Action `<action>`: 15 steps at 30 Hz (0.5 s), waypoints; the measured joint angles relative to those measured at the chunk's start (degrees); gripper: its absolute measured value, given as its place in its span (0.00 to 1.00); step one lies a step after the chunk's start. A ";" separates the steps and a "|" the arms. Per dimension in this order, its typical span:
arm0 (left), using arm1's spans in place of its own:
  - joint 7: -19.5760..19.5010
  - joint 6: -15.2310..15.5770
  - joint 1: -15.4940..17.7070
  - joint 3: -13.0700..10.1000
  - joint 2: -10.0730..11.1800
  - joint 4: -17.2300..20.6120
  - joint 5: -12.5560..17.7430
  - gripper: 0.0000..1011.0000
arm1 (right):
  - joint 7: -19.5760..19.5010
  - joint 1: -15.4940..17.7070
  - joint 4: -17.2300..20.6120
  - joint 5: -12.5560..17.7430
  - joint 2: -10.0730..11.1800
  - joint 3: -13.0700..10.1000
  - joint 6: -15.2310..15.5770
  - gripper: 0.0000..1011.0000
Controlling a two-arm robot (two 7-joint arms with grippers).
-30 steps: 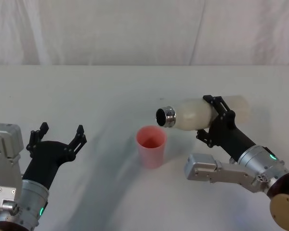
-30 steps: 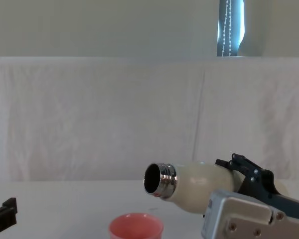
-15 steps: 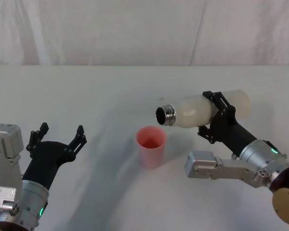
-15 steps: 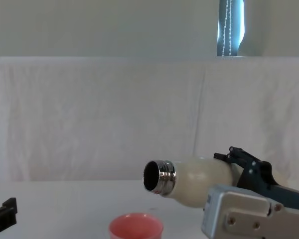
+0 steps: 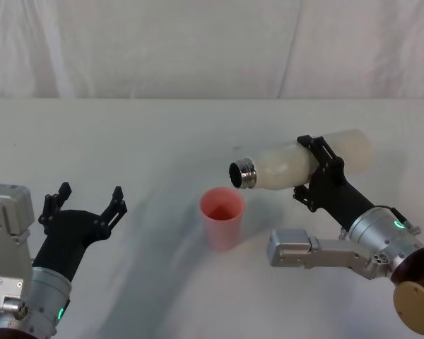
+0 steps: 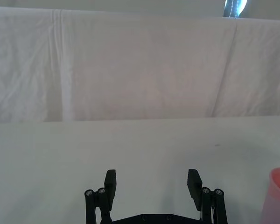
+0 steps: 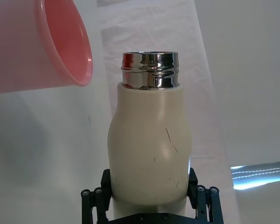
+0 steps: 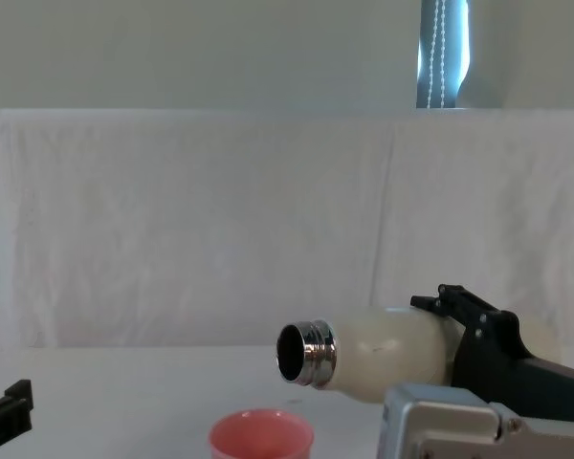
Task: Grasp the thermos with one hand and pour water into the cup lid.
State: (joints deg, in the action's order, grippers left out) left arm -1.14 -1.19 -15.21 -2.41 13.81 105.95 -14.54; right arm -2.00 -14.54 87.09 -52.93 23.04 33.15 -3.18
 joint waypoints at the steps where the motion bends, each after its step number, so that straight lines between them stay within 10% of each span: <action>1: 0.00 0.00 0.00 0.00 0.00 0.00 0.00 0.99 | -0.14 -0.01 -0.01 -0.14 0.02 0.04 0.07 0.94; 15: 0.00 0.00 0.00 0.00 0.00 0.00 0.00 0.99 | -1.26 0.12 0.37 -1.69 0.25 0.76 0.68 0.94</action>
State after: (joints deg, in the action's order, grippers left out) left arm -1.14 -1.19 -15.21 -2.41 13.80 105.95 -14.54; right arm -3.26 -14.42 87.46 -54.62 23.30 33.92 -2.50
